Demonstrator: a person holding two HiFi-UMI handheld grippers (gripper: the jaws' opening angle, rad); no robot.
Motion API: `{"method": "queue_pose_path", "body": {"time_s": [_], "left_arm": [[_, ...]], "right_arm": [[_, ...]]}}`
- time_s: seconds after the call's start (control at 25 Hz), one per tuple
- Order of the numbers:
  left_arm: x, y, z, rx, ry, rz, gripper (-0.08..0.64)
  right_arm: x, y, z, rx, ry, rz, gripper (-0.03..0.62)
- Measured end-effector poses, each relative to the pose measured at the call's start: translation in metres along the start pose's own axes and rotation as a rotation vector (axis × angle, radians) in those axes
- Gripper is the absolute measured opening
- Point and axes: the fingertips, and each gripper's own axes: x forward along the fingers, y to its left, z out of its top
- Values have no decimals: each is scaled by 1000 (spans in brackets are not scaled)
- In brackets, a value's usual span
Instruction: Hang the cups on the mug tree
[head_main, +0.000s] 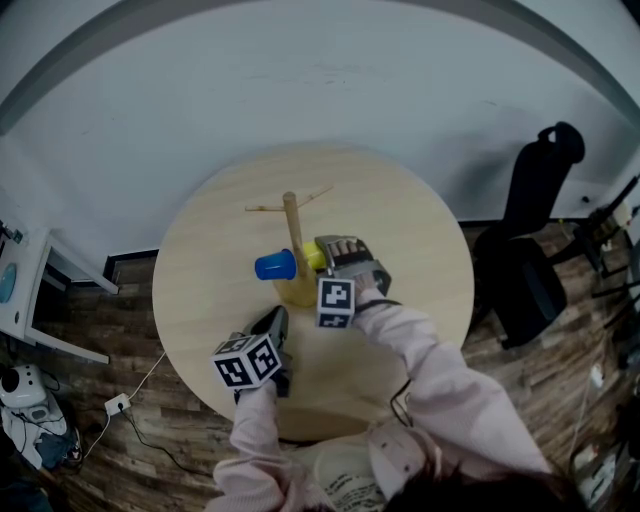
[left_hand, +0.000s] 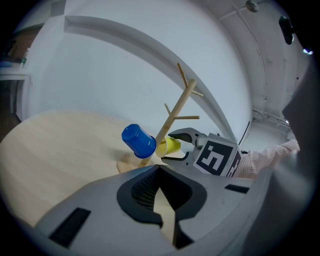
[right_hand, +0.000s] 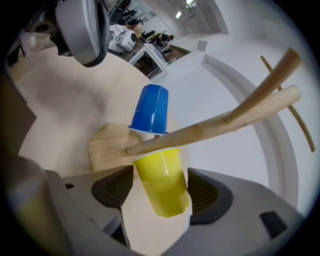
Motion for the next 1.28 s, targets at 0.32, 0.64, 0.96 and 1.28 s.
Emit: {"method": "queue_pose_path", "body": {"time_s": [0.32, 0.64, 0.96, 1.28], "left_arm": [[-4, -3, -5, -1, 3, -2, 15], [-8, -5, -9, -1, 5, -2, 15], [-12, -12, -14, 1, 5, -8, 15], [-17, -20, -17, 9, -7, -8, 15]], "right_arm": [[-9, 3, 4, 40, -32, -8, 385], [-23, -5, 13, 93, -91, -46, 383], [-45, -8, 18, 209, -151, -71, 285], [-73, -14, 12, 408, -186, -112, 137]]}}
